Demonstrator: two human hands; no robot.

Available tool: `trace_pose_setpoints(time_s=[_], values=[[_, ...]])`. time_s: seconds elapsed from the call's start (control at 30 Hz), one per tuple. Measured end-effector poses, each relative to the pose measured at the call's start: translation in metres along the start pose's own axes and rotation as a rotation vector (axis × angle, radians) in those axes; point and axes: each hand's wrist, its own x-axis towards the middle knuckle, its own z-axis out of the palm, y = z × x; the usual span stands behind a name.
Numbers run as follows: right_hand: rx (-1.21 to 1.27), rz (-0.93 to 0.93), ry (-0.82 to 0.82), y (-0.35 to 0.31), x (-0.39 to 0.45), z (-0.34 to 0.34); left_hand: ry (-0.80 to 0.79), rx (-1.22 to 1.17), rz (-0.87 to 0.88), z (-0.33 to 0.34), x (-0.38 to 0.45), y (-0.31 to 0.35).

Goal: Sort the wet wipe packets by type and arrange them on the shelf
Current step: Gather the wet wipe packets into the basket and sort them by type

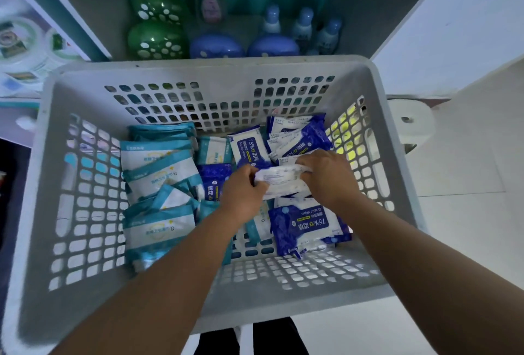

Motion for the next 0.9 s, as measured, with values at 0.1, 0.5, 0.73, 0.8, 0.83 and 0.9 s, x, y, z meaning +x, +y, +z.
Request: trace_pose_setpoints(time_s=[0.1,0.5,0.73,0.8,0.83,0.9], values=[[-0.275,0.047,-0.100,0.008,0.006,-0.001,-0.132,0.039,-0.047,0.026,0.004,0.010],[-0.175,-0.135,-0.250,0.011,0.019,0.027,-0.222,0.527,0.136,0.035,0.015,-0.008],[-0.118,-0.292,-0.259,-0.037,0.032,0.044,-0.166,0.858,0.108,-0.020,0.011,-0.060],[-0.095,-0.271,-0.289,-0.049,0.036,0.049,-0.167,0.914,0.104,-0.031,0.012,-0.072],[-0.091,-0.253,-0.304,-0.055,0.039,0.051,-0.164,0.926,0.102,-0.036,0.014,-0.076],[-0.111,-0.211,-0.301,-0.063,0.044,0.055,-0.143,0.931,0.107,-0.041,0.019,-0.080]])
